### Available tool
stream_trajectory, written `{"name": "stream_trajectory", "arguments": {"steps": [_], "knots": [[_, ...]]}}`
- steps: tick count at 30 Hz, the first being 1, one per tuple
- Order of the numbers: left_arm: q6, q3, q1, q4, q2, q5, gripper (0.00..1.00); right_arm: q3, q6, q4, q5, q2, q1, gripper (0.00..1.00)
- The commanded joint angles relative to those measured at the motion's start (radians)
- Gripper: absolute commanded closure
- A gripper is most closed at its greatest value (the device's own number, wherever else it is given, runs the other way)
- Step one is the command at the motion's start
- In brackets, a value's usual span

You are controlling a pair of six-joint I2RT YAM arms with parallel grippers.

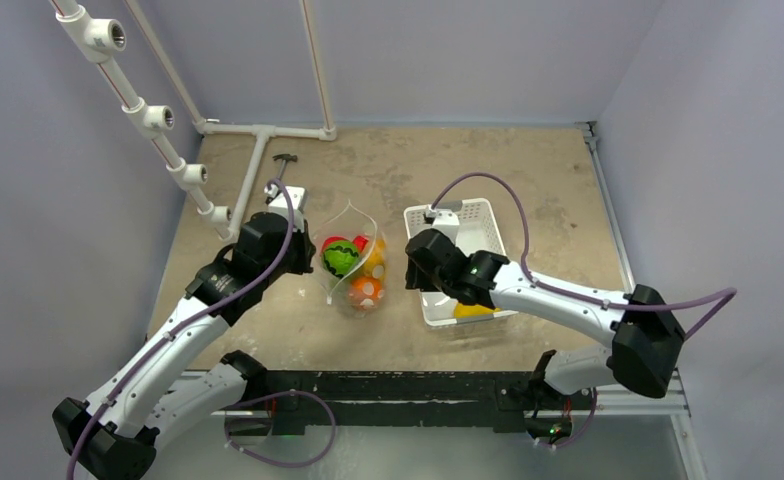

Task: Place the food in the zip-top bag and seal the zipper
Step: Move the bin to the center of the board.

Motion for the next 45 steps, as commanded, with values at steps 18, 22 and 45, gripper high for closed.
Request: {"name": "stream_trajectory", "arguments": {"steps": [18,22,45], "knots": [[0.01,-0.004,0.007,0.042,-0.02,0.015,1.0,0.055,-0.082,0.128,0.054,0.173,-0.059,0.97],[0.011,-0.005,0.007,0.043,-0.019,0.014,1.0,0.085,-0.125,0.146,0.076,0.197,-0.087,1.0],[0.009,-0.005,0.007,0.038,-0.014,-0.003,1.0,0.322,-0.278,0.351,0.002,0.44,-0.238,1.0]]}}
